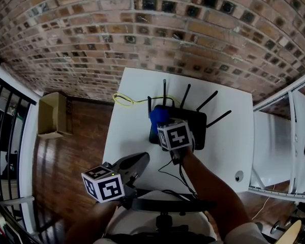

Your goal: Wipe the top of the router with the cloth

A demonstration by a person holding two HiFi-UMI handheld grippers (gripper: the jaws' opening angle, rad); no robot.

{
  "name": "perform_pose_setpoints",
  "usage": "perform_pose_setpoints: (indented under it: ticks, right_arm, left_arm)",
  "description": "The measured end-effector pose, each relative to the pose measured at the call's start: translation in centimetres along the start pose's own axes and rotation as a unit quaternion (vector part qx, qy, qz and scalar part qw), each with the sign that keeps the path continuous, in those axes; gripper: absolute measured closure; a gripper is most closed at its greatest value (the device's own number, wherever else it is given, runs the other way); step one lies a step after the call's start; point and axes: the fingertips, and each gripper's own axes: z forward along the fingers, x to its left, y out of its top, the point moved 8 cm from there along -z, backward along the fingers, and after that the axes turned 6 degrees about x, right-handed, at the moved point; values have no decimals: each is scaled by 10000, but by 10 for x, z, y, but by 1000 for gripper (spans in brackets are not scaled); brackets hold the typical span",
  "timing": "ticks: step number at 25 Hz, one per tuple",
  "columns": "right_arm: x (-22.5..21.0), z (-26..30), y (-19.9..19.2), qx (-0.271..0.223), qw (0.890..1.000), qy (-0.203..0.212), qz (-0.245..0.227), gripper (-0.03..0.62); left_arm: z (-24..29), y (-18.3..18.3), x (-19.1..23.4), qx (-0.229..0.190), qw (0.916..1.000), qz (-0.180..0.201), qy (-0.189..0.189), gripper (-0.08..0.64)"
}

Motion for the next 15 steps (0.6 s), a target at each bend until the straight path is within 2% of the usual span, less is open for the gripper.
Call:
perform_pose_setpoints:
  ticks: [3, 7, 15]
  right_arm:
    - [6, 18, -6, 286, 9995, 88, 87, 457]
    - [0, 23, -13, 260, 9994, 113, 189, 457]
    - [-31, 7, -29, 263, 9987, -238, 368, 457]
  left_arm:
    - [-4, 0, 1, -25, 10000, -15, 34, 534]
    - [-5, 0, 1, -31, 10000, -50, 39, 535]
    - [3, 3, -2, -4, 10000, 60, -65, 534]
